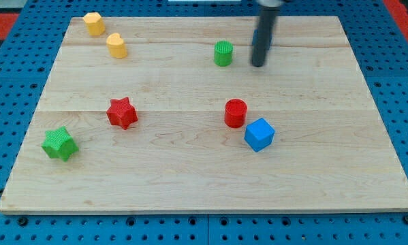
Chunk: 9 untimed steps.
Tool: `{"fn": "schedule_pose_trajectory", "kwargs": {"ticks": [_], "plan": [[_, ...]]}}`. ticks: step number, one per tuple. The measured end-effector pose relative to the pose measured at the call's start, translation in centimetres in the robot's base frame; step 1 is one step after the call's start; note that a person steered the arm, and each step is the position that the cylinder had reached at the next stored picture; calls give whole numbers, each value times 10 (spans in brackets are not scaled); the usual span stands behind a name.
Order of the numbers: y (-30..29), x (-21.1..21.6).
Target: Move the blue triangle to the top right of the board
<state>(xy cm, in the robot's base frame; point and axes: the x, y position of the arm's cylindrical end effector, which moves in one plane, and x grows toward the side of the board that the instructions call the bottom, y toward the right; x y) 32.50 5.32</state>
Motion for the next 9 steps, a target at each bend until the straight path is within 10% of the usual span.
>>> {"fn": "schedule_pose_trajectory", "kwargs": {"ticks": [4,9], "plan": [[59,-91],[108,-70]]}}
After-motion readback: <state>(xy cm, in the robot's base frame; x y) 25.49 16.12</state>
